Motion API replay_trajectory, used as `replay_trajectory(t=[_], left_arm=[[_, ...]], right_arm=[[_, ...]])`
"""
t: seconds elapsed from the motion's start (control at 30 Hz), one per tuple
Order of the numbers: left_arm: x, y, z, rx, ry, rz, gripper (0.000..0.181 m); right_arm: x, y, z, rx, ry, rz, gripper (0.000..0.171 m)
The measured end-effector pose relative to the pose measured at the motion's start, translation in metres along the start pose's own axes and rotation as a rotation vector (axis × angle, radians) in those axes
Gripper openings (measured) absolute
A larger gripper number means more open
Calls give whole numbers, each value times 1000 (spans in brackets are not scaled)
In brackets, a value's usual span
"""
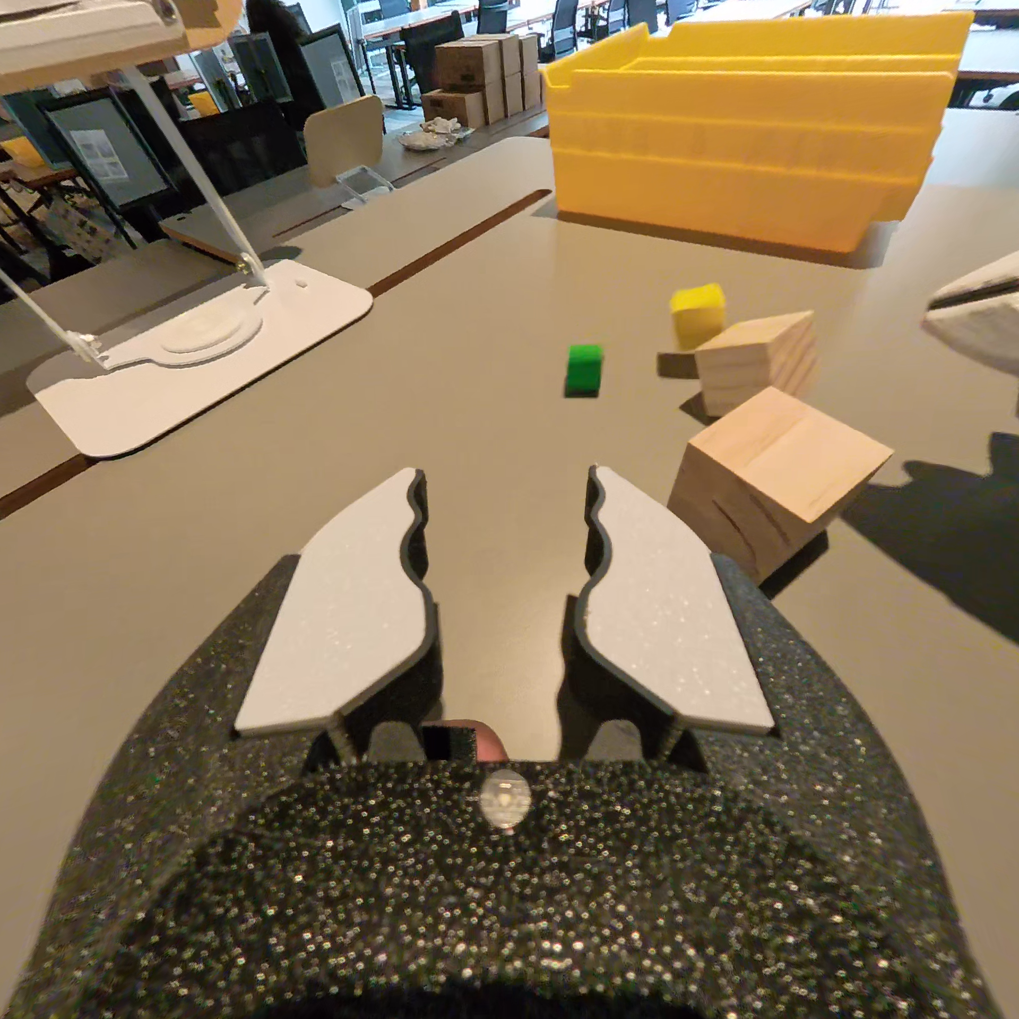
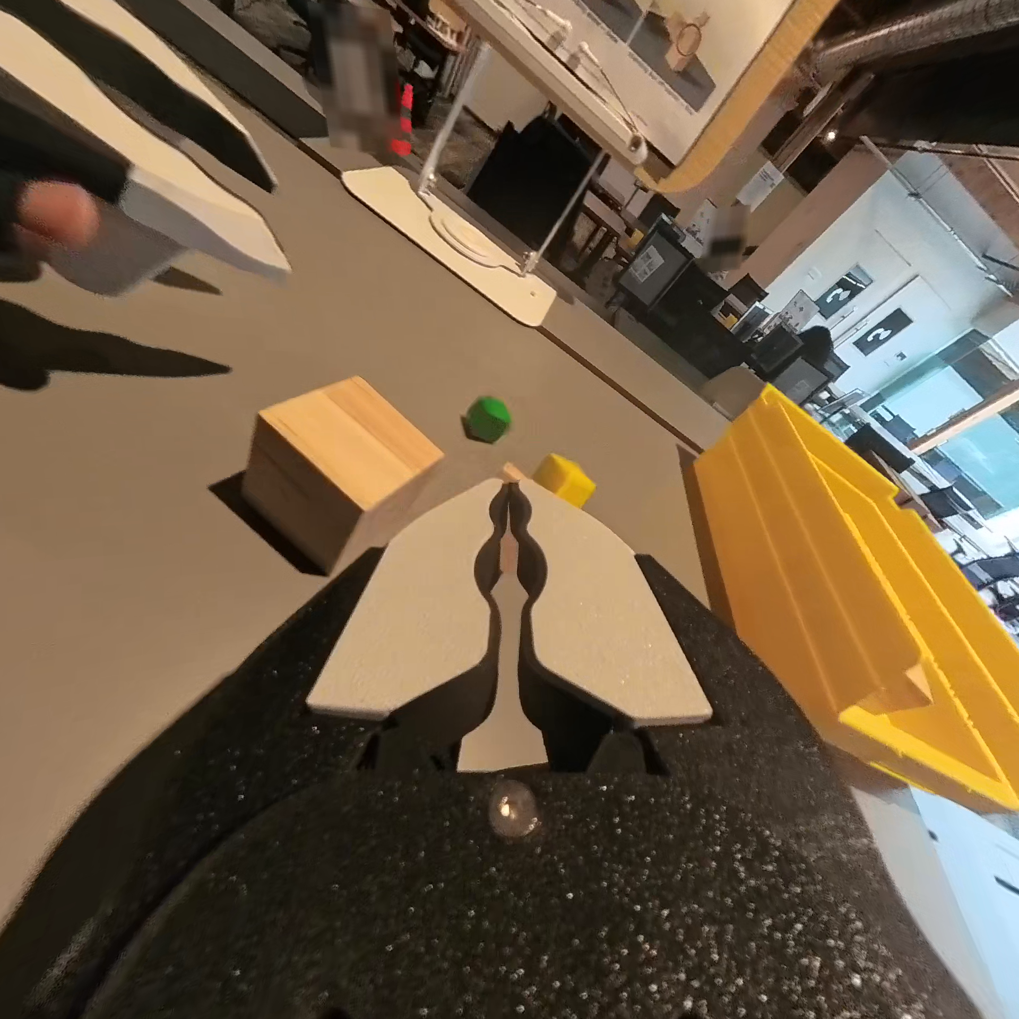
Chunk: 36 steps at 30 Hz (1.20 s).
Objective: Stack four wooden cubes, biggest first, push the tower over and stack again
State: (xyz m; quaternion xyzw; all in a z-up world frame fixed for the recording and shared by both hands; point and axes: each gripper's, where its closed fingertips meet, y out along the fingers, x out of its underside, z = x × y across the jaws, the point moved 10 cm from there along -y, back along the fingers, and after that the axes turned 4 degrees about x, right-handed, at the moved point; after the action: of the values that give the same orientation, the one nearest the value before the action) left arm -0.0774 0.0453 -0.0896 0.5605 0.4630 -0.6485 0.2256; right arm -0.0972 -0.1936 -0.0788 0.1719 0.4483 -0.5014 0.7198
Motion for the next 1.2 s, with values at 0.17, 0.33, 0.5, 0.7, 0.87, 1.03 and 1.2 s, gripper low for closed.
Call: replay_trajectory(t=[0.17, 0.33, 0.5, 0.7, 0.87, 1.03, 1.2], left_arm=[[0, -2, -5, 0, -34, 9, 54], [1, 0, -3, 15, -23, -9, 55], [1, 1, -1, 42, -12, -20, 56], [1, 2, 2, 108, 7, -34, 56], [2, 1, 11, 268, 70, -35, 57], [8, 5, 16, 331, 81, -175, 55], [14, 8, 34, 377, 240, -255, 59]], right_arm=[[19, -3, 29, 10, 85, -5, 0], [33, -4, 49, -15, 128, 5, 0], [47, 0, 65, -145, 223, 28, 0], [57, 23, 95, -364, 389, 32, 12], [71, 48, 105, -582, 376, -79, 30], [77, 65, 106, -540, 323, -152, 28], [64, 57, 98, -517, 295, -71, 28]])
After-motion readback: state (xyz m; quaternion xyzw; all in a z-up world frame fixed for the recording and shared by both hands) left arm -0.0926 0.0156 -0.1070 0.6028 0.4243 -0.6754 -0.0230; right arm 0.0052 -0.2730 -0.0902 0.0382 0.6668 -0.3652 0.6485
